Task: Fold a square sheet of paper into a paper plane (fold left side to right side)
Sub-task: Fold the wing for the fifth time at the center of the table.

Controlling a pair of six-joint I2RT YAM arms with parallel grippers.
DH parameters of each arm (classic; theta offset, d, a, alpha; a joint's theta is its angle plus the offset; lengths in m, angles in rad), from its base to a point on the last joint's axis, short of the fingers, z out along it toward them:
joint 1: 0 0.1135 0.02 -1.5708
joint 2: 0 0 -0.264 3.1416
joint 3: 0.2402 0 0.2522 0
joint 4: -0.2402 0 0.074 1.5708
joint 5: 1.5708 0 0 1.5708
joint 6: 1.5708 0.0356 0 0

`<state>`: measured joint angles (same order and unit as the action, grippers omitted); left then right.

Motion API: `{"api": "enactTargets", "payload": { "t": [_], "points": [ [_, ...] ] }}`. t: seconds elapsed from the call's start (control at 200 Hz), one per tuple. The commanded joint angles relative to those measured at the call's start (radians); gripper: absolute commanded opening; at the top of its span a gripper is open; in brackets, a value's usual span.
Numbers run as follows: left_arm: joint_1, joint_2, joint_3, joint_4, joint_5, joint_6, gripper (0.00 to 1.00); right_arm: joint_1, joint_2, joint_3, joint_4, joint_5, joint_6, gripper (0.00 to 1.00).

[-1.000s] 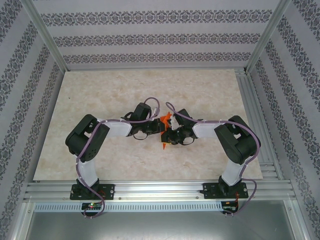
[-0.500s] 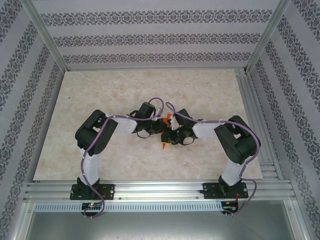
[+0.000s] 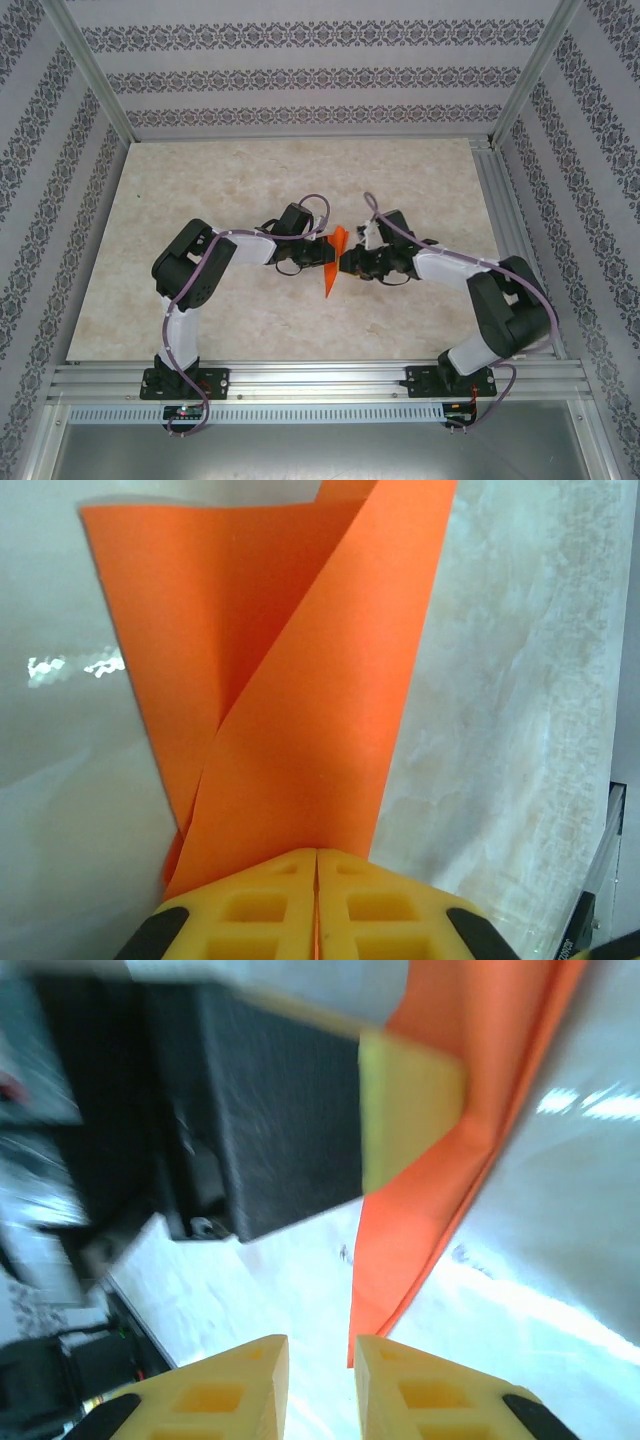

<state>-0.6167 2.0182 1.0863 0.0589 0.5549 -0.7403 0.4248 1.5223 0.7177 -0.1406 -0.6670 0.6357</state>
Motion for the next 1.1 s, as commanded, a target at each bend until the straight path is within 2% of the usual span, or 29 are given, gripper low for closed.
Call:
{"api": "enactTargets", "payload": {
  "t": [0.0, 0.42, 0.54, 0.794, 1.094],
  "points": [
    [-0.01, 0.068, 0.005, -0.041, -0.112, 0.045, 0.11, -0.062, -0.036, -0.001, -0.025, 0.006, -0.011, 0.23],
    [-0.025, 0.073, 0.024, -0.083, -0.142, 0.06, 0.1, -0.03, 0.18, 0.201, -0.005, 0.189, 0.065, 0.15],
    [-0.028, 0.071, 0.021, -0.086, -0.146, 0.061, 0.1, -0.034, 0.238, 0.21, 0.075, 0.176, 0.139, 0.14],
    [-0.03, 0.067, 0.024, -0.091, -0.145, 0.065, 0.09, -0.025, 0.314, 0.263, 0.095, 0.179, 0.177, 0.14],
    [-0.032, 0.065, 0.027, -0.097, -0.149, 0.071, 0.09, -0.023, 0.328, 0.255, 0.136, 0.149, 0.211, 0.14]
  ]
}}
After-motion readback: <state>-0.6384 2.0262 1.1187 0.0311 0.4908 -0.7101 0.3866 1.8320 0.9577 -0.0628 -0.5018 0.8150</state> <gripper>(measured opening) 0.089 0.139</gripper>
